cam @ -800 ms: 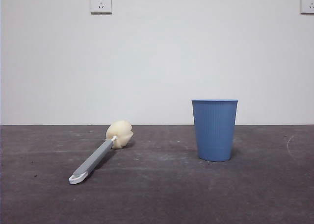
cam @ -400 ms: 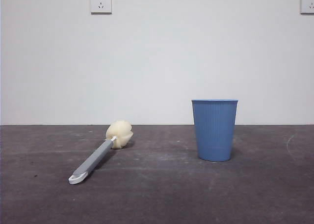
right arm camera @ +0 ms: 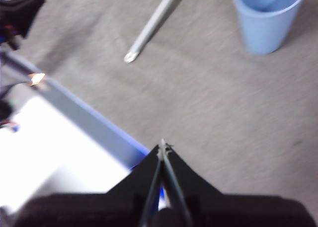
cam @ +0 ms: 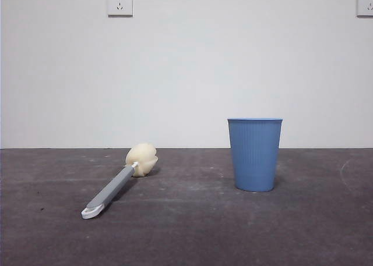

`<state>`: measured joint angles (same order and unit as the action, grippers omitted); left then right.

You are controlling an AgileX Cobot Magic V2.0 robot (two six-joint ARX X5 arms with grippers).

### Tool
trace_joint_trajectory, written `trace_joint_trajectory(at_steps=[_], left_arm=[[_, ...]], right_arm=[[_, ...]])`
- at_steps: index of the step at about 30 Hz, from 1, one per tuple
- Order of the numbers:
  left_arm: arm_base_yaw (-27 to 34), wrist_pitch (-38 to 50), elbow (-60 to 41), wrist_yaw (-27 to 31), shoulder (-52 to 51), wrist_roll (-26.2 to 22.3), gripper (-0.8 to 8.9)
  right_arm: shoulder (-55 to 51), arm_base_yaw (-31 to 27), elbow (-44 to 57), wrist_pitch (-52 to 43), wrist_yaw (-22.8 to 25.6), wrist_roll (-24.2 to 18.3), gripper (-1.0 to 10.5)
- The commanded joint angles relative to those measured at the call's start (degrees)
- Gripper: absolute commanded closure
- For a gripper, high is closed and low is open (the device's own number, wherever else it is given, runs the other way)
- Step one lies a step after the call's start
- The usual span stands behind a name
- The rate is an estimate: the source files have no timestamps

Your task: Pick up the cup brush,pick up the cup,insert the brush into the cup,clean the cup,put the cup brush back,put the cup back to the fixed position on the table

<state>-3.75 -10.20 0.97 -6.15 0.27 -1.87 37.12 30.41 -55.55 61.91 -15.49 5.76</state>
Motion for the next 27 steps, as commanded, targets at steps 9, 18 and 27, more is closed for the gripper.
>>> trace_joint_trajectory(at_steps=[9, 18, 27], left_arm=[[0.11, 0.28, -0.81, 0.11, -0.09, 0.42, 8.16], [0.11, 0.28, -0.81, 0.09, -0.11, 0.42, 8.16], [0.11, 0.28, -0.81, 0.09, -0.09, 0.42, 8.16]], right_arm=[[-11.74, -7.15, 1.20, -22.40, 5.38, -12.59, 9.4], [-20.33, -14.25, 18.43, -43.80, 5.40, -13.40, 9.4], [-29.55, -19.71, 41.09, -58.10, 7.10, -9.11, 9.4]])
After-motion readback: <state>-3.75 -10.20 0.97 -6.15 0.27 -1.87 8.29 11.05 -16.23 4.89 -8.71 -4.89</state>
